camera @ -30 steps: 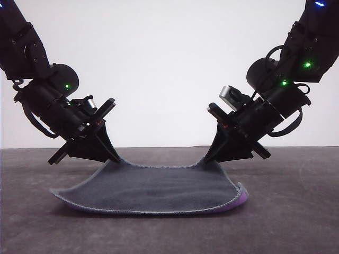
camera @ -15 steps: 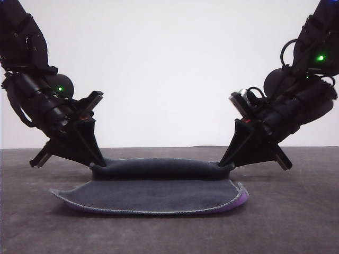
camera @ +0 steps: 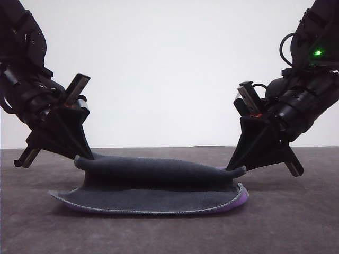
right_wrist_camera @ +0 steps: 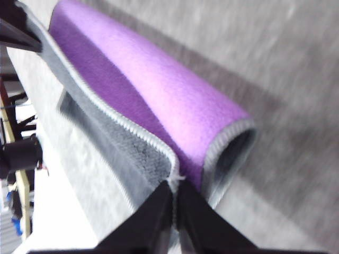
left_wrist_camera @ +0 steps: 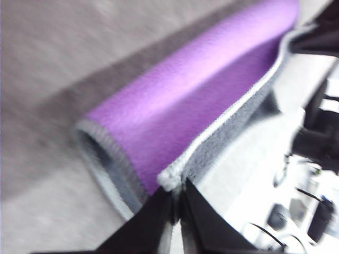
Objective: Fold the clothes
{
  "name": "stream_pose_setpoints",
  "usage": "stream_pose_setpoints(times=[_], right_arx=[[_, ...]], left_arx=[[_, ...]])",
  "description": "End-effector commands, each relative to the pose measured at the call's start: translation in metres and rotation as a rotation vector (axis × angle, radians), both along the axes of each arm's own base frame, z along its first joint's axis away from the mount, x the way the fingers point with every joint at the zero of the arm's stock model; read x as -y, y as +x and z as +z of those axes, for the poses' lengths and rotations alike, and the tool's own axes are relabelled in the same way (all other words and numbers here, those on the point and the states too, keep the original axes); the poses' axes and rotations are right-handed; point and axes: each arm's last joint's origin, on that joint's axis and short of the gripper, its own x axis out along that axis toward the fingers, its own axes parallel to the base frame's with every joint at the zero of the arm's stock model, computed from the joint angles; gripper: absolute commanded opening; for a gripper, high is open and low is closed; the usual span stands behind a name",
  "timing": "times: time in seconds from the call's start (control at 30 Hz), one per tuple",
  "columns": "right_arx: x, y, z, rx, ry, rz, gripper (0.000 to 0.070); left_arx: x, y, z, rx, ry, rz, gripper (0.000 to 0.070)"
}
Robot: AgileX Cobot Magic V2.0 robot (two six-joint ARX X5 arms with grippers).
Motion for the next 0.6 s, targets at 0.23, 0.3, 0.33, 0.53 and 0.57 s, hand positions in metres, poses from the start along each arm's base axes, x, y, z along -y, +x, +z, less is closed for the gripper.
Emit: stream_pose_setpoints(times=[0.23,0.3,0.33,0.53,0.57], right_arx=[[-0.008,-0.005,0.004,-0.016,0.041,0.071,0.0004],[-0.009,-0.006,0.004,-0.024,0.040,0.075,0.0004],[-0.009,-0.007,0.004,-0.027,0.039,0.078,0.0005],[-0.009,-0.009,0.004,-0.046,0.035,0.083,0.0016],[-0.009,-0.009,0.004,-0.049,0.035,0.083,0.0045]], left_arx=[[0.002,-0.006,0.004,-0.053,-0.023,-0.049,0.0005],[0.002,-0.009,0.005,-0.070,-0.022,-0.057,0.0005],[0.002,-0.010,0.005,-0.079,-0.020,-0.059,0.0006],[0.002,-0.012,0.006,-0.102,-0.015,-0.062,0.0043],[0.003,-0.012,0.006,-0.103,-0.015,-0.063,0.0049]])
